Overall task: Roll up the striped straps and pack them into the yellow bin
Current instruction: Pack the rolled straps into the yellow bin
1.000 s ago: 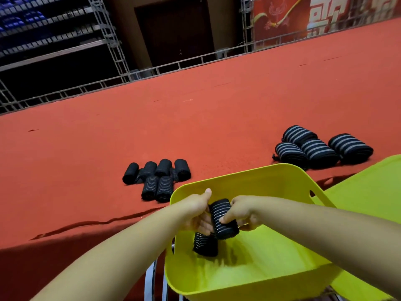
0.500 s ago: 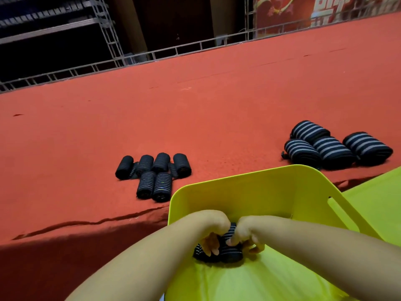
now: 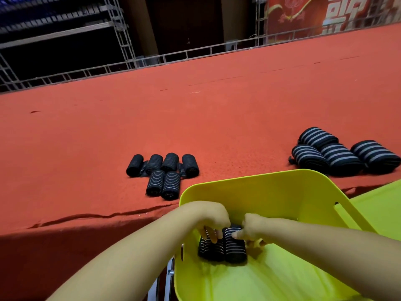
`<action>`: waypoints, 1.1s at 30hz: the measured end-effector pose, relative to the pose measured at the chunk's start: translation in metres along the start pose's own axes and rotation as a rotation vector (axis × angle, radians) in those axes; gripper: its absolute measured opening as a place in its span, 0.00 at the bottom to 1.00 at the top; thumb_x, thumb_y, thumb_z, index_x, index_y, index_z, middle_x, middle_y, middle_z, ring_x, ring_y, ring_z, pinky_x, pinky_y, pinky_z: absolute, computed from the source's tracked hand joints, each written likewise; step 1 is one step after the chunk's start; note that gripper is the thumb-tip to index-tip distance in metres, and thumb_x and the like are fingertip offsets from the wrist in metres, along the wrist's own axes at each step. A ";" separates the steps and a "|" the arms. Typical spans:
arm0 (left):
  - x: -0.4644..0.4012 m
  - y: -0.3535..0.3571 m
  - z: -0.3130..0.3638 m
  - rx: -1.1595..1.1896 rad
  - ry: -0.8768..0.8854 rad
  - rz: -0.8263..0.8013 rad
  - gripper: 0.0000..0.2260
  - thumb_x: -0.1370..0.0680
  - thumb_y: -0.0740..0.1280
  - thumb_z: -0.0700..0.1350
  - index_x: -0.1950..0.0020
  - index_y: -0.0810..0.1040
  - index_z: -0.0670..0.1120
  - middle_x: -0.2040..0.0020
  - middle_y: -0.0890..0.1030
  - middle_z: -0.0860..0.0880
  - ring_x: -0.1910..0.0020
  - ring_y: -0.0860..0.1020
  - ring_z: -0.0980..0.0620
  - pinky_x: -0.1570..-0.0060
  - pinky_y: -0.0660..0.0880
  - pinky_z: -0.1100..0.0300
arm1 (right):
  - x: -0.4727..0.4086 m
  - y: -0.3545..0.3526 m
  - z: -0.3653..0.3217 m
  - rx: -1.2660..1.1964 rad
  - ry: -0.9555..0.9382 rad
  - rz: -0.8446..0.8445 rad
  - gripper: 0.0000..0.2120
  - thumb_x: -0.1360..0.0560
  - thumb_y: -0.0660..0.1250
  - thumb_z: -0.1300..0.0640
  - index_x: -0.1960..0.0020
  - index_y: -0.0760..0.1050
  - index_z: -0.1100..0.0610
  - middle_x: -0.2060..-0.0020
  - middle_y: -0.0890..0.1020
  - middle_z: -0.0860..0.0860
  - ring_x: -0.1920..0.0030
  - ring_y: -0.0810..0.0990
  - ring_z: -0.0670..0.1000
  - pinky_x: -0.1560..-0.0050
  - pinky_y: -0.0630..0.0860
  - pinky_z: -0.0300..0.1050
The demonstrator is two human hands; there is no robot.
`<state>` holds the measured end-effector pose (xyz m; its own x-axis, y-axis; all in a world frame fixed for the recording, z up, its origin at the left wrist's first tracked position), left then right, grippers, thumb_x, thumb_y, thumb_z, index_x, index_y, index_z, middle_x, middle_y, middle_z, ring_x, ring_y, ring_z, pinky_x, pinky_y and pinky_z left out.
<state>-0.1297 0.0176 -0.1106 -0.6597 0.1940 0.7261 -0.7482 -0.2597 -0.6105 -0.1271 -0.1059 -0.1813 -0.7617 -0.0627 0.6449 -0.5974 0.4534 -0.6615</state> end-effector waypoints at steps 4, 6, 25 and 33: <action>0.051 -0.032 -0.021 0.380 0.215 0.204 0.19 0.22 0.51 0.31 0.39 0.75 0.42 0.59 0.80 0.48 0.60 0.79 0.49 0.60 0.74 0.59 | 0.039 -0.037 -0.015 0.328 -0.190 0.025 0.29 0.26 0.68 0.43 0.32 0.65 0.57 0.40 0.77 0.54 0.45 0.79 0.53 0.50 0.76 0.46; 0.072 -0.053 -0.041 0.569 0.242 0.385 0.17 0.23 0.51 0.30 0.47 0.77 0.42 0.61 0.81 0.46 0.66 0.79 0.51 0.63 0.76 0.60 | 0.060 -0.063 -0.029 0.276 -0.286 -0.053 0.22 0.26 0.68 0.43 0.38 0.71 0.54 0.48 0.81 0.51 0.52 0.80 0.49 0.54 0.77 0.44; -0.050 -0.097 -0.204 0.956 -0.265 0.956 0.23 0.23 0.69 0.50 0.41 0.76 0.30 0.43 0.79 0.33 0.42 0.78 0.36 0.51 0.75 0.49 | -0.067 -0.065 -0.219 -0.217 -0.062 -0.182 0.28 0.20 0.61 0.49 0.28 0.59 0.67 0.35 0.74 0.61 0.40 0.76 0.56 0.35 0.70 0.47; -0.059 -0.099 -0.211 1.294 -0.173 0.710 0.06 0.23 0.70 0.42 0.53 0.76 0.40 0.60 0.77 0.44 0.64 0.75 0.50 0.69 0.70 0.62 | -0.069 -0.041 -0.232 -0.136 -0.028 -0.126 0.27 0.17 0.54 0.51 0.26 0.55 0.68 0.37 0.73 0.63 0.33 0.71 0.57 0.30 0.65 0.49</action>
<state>-0.0314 0.2316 -0.1597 -0.7658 -0.4187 0.4881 0.3600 -0.9080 -0.2141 0.0077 0.0859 -0.1100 -0.6909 -0.1506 0.7071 -0.6504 0.5565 -0.5170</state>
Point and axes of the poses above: each hand's wrist, its own x-axis away from the middle knuckle, its own y-axis out of the palm, z = x × y, the point moved 1 cm from there along -x, towards the middle knuckle
